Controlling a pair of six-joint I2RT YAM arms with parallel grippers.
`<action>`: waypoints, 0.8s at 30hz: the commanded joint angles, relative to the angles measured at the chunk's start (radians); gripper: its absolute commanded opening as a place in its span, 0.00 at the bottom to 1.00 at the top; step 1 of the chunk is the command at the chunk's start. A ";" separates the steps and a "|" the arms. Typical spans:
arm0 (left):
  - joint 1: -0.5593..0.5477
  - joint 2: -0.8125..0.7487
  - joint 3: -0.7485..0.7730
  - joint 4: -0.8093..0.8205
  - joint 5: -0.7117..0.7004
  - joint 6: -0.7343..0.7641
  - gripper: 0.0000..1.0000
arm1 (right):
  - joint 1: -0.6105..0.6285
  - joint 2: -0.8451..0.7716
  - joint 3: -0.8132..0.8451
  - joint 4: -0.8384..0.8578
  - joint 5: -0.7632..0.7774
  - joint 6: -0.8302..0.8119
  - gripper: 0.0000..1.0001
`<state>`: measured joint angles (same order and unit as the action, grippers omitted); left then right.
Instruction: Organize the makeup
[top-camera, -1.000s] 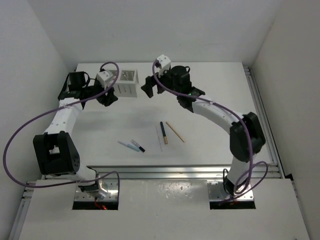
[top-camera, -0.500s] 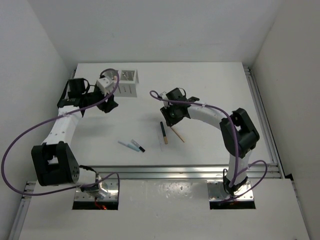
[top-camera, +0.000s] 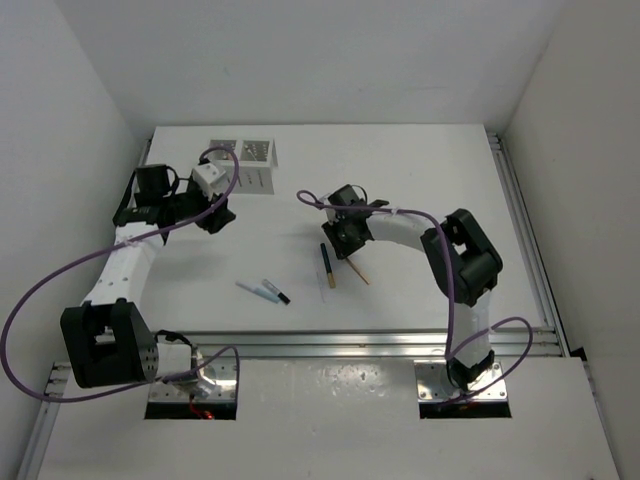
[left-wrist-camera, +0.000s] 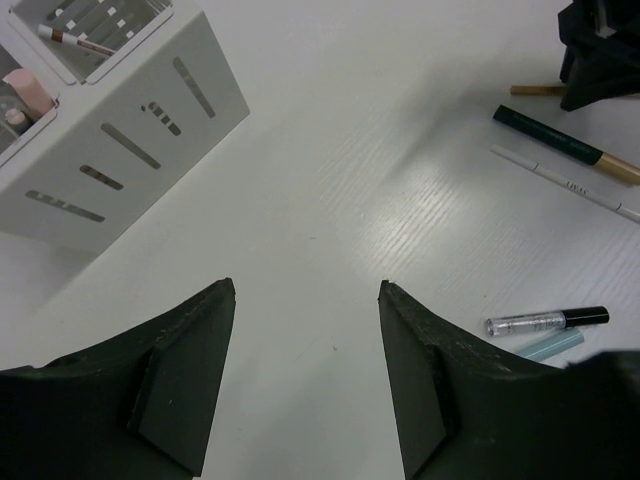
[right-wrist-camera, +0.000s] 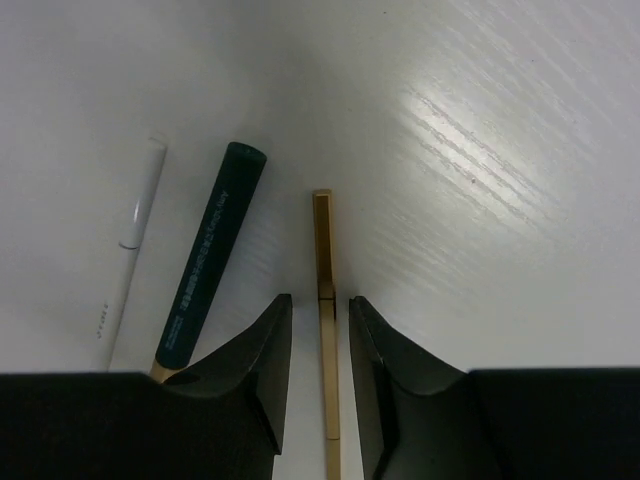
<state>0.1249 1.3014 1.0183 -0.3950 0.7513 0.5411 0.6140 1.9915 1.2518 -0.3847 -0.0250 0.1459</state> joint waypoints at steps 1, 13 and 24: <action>-0.004 -0.040 -0.009 0.012 0.011 0.000 0.65 | 0.007 0.027 0.009 0.041 0.040 0.027 0.30; -0.004 -0.050 -0.009 0.012 -0.010 -0.018 0.65 | -0.008 0.067 -0.029 0.053 0.225 -0.031 0.00; -0.004 -0.050 -0.009 0.002 -0.038 -0.018 0.65 | -0.056 -0.146 -0.103 0.600 0.106 -0.002 0.00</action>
<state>0.1249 1.2827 1.0084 -0.3958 0.7101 0.5350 0.5789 1.9526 1.1564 -0.0849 0.1104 0.1043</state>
